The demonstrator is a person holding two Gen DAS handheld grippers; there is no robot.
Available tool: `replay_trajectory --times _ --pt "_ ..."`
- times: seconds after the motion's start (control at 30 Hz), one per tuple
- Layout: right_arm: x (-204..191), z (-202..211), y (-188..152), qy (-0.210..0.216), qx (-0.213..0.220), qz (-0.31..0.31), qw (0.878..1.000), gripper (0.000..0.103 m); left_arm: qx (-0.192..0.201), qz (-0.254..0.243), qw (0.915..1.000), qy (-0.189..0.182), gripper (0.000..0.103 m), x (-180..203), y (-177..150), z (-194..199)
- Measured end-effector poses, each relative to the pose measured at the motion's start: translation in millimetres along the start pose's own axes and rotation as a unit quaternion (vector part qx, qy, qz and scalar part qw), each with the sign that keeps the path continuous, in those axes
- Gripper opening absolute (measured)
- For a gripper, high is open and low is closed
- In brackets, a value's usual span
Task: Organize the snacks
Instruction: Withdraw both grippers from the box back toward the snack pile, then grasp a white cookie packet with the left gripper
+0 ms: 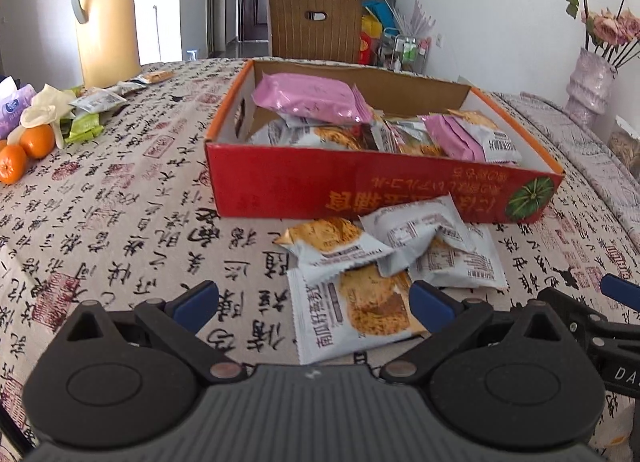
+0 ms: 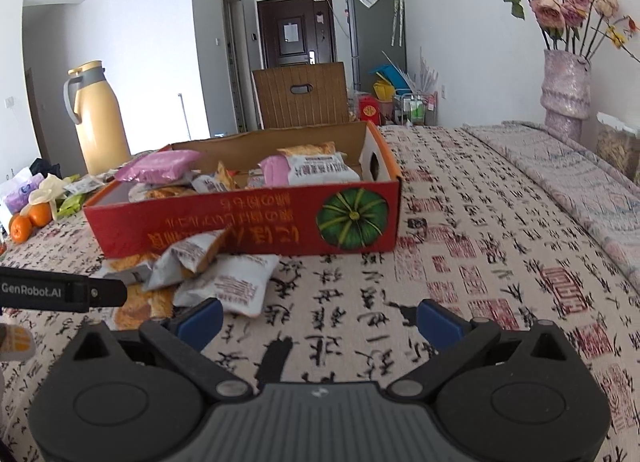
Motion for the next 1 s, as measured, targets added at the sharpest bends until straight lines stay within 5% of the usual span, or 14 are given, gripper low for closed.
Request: replay_trajectory --times 0.6,0.87,1.0 --pt "16 1 -5 -0.01 0.001 -0.019 1.0 0.103 -0.052 -0.006 0.998 0.034 0.103 32 -2 -28" --pt "20 -3 -6 -0.01 -0.003 -0.024 1.0 0.103 -0.046 -0.015 0.9979 0.045 0.102 35 -4 -32" --pt "20 -5 -6 -0.01 -0.005 -0.025 1.0 0.103 -0.037 -0.019 0.9984 0.038 0.093 36 -3 -28"
Point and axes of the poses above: each gripper's, at about its wrist camera, not at the fingertips, and z roughly against the way its jaws point, x to its right, y to its top, the point moved 5 cm from there along -z, roughly the way its jaws point, and after that the axes turned 11 degrees about y, right-handed, at the moved point
